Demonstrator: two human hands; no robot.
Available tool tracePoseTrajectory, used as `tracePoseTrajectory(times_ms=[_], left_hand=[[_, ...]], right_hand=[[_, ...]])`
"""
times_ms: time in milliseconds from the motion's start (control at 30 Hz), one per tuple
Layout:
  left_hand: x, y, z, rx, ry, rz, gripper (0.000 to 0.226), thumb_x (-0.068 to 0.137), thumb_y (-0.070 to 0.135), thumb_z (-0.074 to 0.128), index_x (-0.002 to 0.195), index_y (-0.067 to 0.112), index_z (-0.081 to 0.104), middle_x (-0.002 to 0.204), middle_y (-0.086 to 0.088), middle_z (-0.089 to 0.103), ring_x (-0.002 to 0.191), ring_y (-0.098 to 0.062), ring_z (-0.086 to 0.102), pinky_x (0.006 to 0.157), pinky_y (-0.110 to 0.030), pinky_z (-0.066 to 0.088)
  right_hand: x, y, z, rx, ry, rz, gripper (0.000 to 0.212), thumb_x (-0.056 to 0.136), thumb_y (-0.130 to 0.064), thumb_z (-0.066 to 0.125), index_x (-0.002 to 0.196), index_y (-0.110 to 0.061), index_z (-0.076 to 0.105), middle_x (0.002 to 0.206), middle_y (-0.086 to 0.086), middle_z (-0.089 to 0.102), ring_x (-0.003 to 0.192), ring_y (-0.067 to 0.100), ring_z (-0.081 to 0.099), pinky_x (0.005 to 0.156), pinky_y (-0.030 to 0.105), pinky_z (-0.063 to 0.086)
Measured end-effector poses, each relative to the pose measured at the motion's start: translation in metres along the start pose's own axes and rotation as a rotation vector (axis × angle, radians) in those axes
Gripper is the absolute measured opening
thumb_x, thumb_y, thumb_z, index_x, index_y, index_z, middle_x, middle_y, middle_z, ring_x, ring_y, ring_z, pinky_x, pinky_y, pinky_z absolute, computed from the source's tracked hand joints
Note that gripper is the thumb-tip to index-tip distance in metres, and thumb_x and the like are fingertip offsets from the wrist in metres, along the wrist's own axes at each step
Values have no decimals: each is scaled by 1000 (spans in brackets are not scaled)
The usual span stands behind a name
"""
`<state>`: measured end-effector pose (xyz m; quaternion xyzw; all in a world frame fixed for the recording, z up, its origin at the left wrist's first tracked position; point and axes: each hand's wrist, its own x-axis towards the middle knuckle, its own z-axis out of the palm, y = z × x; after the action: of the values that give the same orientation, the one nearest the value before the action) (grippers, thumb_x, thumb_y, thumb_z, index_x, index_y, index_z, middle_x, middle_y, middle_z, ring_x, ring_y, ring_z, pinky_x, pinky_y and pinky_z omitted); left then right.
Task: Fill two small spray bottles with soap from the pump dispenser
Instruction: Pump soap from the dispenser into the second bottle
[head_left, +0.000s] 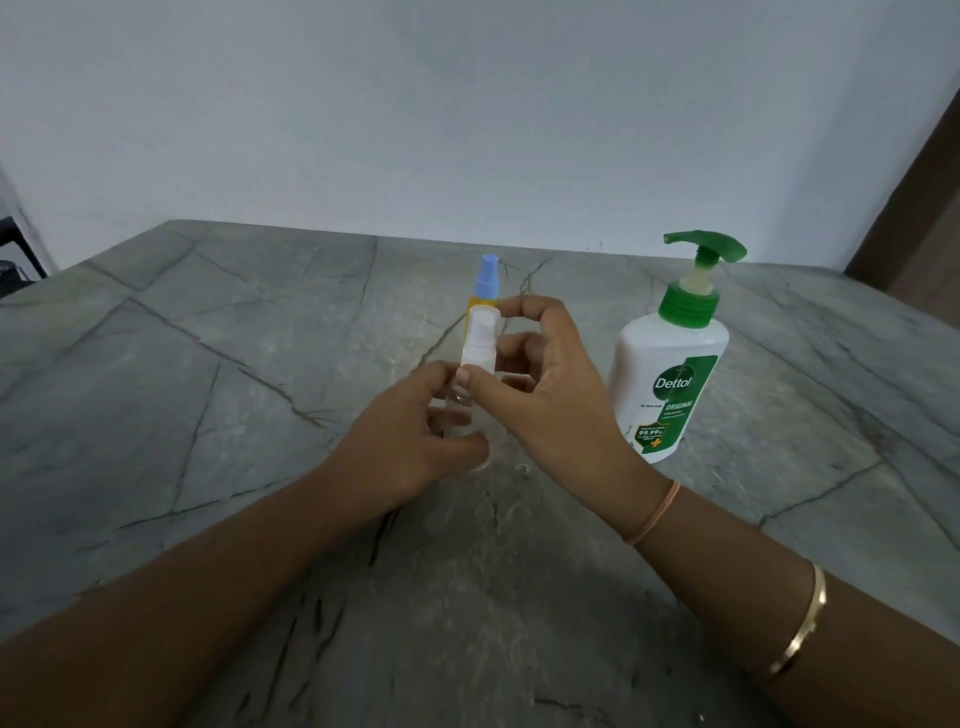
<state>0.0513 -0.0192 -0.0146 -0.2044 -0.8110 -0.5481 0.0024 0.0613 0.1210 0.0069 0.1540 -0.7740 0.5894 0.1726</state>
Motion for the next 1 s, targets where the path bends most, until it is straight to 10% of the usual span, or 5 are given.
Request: tracePoseTrajectory(times_ms=[633,1000], left_hand=[[-2,5,1,28,-9,-3,37,74,21,73,89,44,49,100,16,60,94,-4,61,65,-17,52],[3,-1,-7,153,231,-18,51,73,30,75,118,25,52,112,11,56,86,1,58,54,-4,42]], right_hand=[[14,-41,-22,36,89,-116,45,81,-5,70,114,-21,44,91,10,71,86,20,68,84,42,53],[-2,-50,-46,-216,206,-393,46,82,-6,61,122,-19,42,94,4,64,86,14,63,73,24,54]])
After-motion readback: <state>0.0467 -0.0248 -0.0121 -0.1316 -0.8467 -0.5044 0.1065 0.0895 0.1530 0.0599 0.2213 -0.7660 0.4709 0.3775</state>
